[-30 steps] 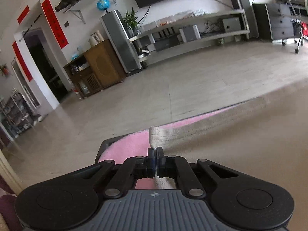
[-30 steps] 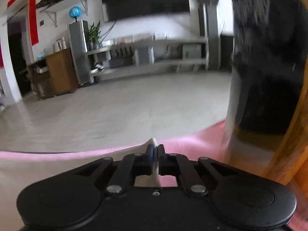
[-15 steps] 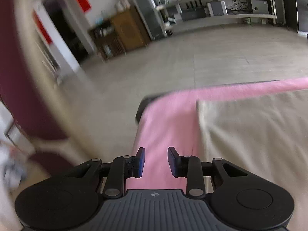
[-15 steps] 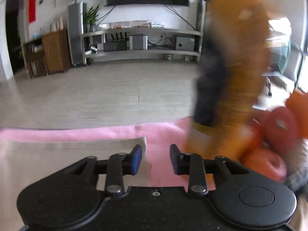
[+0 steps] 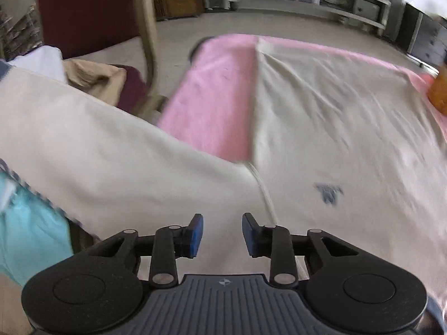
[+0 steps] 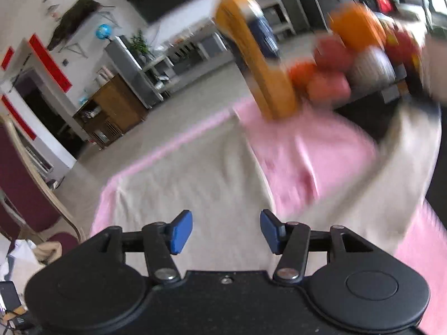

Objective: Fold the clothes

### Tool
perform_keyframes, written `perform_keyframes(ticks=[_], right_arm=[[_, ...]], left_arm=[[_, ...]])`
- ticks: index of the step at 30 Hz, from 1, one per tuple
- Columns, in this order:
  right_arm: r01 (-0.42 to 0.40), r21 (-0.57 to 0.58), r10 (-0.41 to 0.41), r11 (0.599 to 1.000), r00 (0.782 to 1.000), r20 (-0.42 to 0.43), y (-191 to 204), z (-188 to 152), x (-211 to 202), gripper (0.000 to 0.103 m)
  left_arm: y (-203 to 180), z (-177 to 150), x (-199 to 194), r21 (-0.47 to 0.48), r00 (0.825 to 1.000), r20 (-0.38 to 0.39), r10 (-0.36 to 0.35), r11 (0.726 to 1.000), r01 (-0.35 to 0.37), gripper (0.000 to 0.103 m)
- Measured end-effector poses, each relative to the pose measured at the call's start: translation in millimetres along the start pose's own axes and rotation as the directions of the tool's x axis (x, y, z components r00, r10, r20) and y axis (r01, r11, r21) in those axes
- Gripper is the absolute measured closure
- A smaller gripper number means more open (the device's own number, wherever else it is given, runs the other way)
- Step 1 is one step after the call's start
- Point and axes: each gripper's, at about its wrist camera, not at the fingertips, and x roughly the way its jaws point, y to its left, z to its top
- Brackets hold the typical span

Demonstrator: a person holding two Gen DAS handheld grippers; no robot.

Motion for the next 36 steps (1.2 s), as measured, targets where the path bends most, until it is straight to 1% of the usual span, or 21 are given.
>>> perform_keyframes(ticks=[1,2,3,4,7,9,10,13,16,19,21,22,23,24,27,30,31,32,33,35,36], right_arm=[[0.004,0.003,-0.004,1.0,1.0,-0.027,-3.8,-4.7,8.4,0.086],[-0.011,-0.017,0.01,1.0,0.999,-0.044,-4.0,-5.4,15.1,0.089],[-0.026,-0.036,0.024,0.999,0.998,-0.062,-4.3,-6.0,21.8,0.089],[-0.031,-0.059,0.027,0.998,0.997,-0.071,-3.8,-7.4,27.8,0.089],[-0.032,-0.067,0.025,0.997,0.995,-0.099,-1.4,-13.4,45.1,0.089],[-0.046,-0.075,0.037,0.996,0.993,-0.116,5.0,-17.8,54.1,0.089],[-0.046,-0.093,0.035,0.995,0.992,-0.119,10.2,-20.1,58.0,0.088],[-0.005,-0.187,-0.015,0.982,0.994,-0.108,30.9,-31.1,63.5,0.088],[0.06,-0.279,-0.099,0.958,0.987,-0.127,42.9,-44.4,77.4,0.088],[0.126,-0.403,-0.187,0.907,0.975,-0.116,48.4,-64.5,66.3,0.09],[0.136,-0.469,-0.221,0.873,0.967,-0.129,48.6,-79.0,51.6,0.089],[0.134,-0.484,-0.228,0.865,0.964,-0.14,46.3,-86.0,42.1,0.089],[0.136,-0.488,-0.236,0.862,0.96,-0.149,42.9,-92.7,32.0,0.089],[0.138,-0.481,-0.242,0.866,0.957,-0.16,39.4,-98.9,22.9,0.086],[0.145,-0.427,-0.245,0.893,0.951,-0.189,24.2,-117.5,-5.1,0.084],[0.175,-0.374,-0.256,0.911,0.95,-0.181,12.2,-129.4,-26.9,0.084],[0.185,-0.351,-0.258,0.918,0.95,-0.175,8.4,-131.5,-32.8,0.084],[0.187,-0.323,-0.25,0.928,0.954,-0.167,4.6,-130.8,-37.3,0.084],[0.172,-0.29,-0.224,0.941,0.962,-0.156,1.8,-126.6,-40.8,0.084],[0.108,-0.216,-0.14,0.97,0.98,-0.14,-0.3,-117.8,-46.5,0.084],[0.079,-0.189,-0.107,0.979,0.984,-0.144,0.2,-114.9,-46.2,0.084]], left_arm=[[-4.1,-2.4,-2.3,0.016,1.0,0.026,0.004,1.0,-0.005,0.072],[-8.3,-4.9,-4.5,0.032,0.999,0.051,0.008,0.999,-0.01,0.072],[-11.9,-6.2,-5.5,0.045,0.997,0.071,0.008,0.999,-0.011,0.072],[-14.0,-4.8,-3.0,0.046,0.997,0.075,-0.003,0.999,0.0,0.071],[-17.6,2.3,10.0,0.004,0.997,0.069,-0.046,0.999,0.046,0.071],[-26.2,4.0,19.1,0.004,0.996,0.06,-0.068,0.998,0.068,0.072],[-31.0,2.9,24.5,0.021,0.996,0.052,-0.072,0.997,0.071,0.072],[-44.0,-1.2,33.9,0.078,0.998,0.038,-0.055,0.996,0.052,0.07],[-47.5,-5.5,32.0,0.12,0.997,0.062,-0.039,0.992,0.031,0.069],[-45.0,-16.8,24.1,0.153,0.998,0.059,-0.031,0.988,0.022,0.069],[-45.6,-29.2,14.4,0.195,0.999,0.044,-0.026,0.981,0.017,0.069],[-46.6,-37.6,7.5,0.219,0.999,0.039,-0.026,0.976,0.017,0.069],[-47.2,-47.4,0.2,0.239,0.999,0.029,-0.024,0.971,0.016,0.07],[-47.4,-57.8,-5.7,0.251,0.999,0.019,-0.026,0.968,0.021,0.07],[-47.0,-87.1,-26.3,0.285,0.999,0.033,-0.029,0.958,0.018,0.071],[-45.4,-106.9,-42.9,0.306,0.998,0.048,-0.026,0.952,0.01,0.071],[-43.7,-110.6,-47.9,0.3,0.998,0.054,-0.035,0.954,0.018,0.071],[-39.4,-107.3,-51.6,0.261,0.996,0.063,-0.066,0.964,0.047,0.07],[-36.3,-103.1,-54.1,0.222,0.993,0.075,-0.086,0.973,0.067,0.07],[-32.4,-93.3,-56.3,0.152,0.989,0.104,-0.105,0.984,0.089,0.07],[-32.0,-89.2,-56.2,0.124,0.987,0.113,-0.115,0.987,0.101,0.07]])
